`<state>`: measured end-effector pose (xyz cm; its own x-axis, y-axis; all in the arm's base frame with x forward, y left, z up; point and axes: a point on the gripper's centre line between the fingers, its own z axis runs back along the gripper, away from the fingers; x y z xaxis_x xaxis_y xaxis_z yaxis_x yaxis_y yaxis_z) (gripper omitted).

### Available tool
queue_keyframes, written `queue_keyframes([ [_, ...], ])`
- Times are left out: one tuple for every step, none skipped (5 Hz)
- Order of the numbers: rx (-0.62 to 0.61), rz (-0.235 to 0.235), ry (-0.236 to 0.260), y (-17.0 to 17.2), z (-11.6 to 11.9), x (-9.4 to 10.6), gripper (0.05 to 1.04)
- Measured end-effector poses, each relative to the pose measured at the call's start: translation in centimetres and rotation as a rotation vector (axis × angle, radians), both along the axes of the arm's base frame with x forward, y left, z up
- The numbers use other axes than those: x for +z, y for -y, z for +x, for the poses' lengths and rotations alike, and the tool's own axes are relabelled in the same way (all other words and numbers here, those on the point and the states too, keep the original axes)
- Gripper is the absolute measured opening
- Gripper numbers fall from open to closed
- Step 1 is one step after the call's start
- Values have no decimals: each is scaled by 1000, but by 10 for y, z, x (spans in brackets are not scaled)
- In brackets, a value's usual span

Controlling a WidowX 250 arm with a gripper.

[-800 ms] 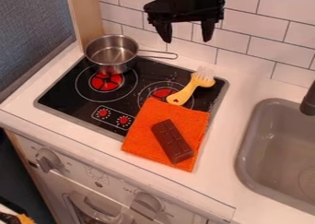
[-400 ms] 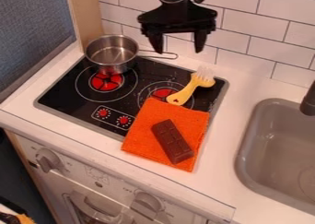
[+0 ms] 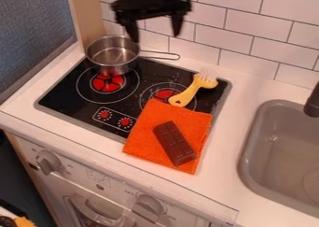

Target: Move the silver pot to the bottom of the left burner

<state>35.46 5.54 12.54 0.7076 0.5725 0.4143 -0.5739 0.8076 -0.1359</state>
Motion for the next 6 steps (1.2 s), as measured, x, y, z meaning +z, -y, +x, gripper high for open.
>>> queue_keyframes([
  [219, -8, -9, -16, -5, 7, 1001],
  [472, -13, 21, -41, -13, 8, 1001],
  [588, 2, 53, -54, -14, 7, 1001],
  [697, 16, -4, -66, -15, -16, 1001],
  [744, 25, -44, -73, -16, -31, 1001],
  [789, 7, -78, -84, -15, -48, 1001],
])
